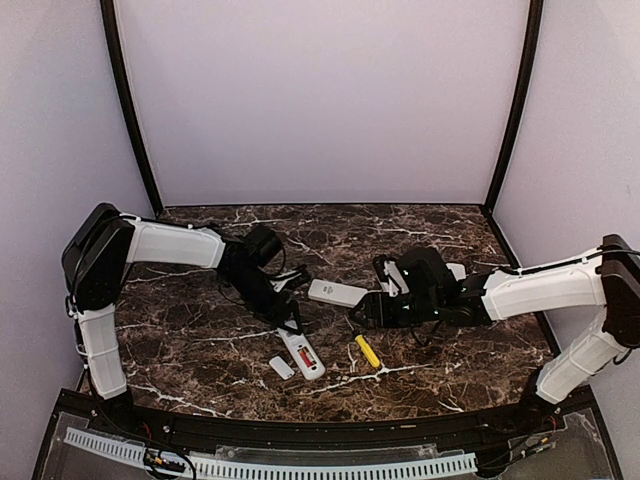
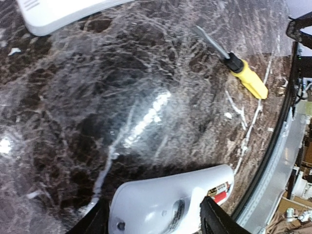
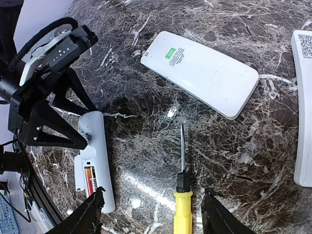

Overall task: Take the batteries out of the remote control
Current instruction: Place the remote control without the battery cover at the center of the board, then pick up the screwdriver from the center of the board.

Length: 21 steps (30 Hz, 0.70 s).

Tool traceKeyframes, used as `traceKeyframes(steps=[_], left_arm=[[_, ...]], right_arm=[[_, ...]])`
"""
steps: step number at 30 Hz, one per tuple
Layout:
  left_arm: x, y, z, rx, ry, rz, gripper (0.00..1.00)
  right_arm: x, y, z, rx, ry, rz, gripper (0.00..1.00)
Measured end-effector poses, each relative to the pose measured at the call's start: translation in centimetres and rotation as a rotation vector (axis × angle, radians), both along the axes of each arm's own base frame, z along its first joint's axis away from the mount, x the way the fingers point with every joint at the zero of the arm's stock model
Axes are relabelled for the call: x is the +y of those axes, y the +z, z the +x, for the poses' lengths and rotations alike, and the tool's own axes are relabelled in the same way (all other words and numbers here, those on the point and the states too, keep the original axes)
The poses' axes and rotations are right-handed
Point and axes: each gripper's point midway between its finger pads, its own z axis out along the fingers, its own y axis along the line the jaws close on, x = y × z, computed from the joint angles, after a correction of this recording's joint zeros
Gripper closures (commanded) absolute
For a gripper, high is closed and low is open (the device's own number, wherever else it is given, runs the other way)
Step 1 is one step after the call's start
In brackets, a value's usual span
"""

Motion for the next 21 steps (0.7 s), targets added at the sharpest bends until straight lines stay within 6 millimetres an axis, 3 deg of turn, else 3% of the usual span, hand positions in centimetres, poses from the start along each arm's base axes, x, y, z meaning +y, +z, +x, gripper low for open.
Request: traceKeyframes(steps=[4,9,17,21], left_arm=[[0.9,-0.1,1.4,-0.076,0.041,0.064,0.28],[1.7,1.8,3.3,-0.203,0.103,0.099,0.22],[3.9,7.8,5.7,-0.389,0.251,0.024,0.2],[6.9,10.8,8.4,-0.437,0.387,-0.039,0.2]], right_arm=[[-0.4,-0.5,-0.2,0.011,-0.007,-0.026,0.34],[-0.9,-1.5,-1.4,0.026,-0.003,-0.114,0.4],[-1.2,-3.9,-3.8,0.067,0.015,-0.246,0.44],[-1.5,-5.1,-3.9,0.084,0.01,-0.305,0.47]])
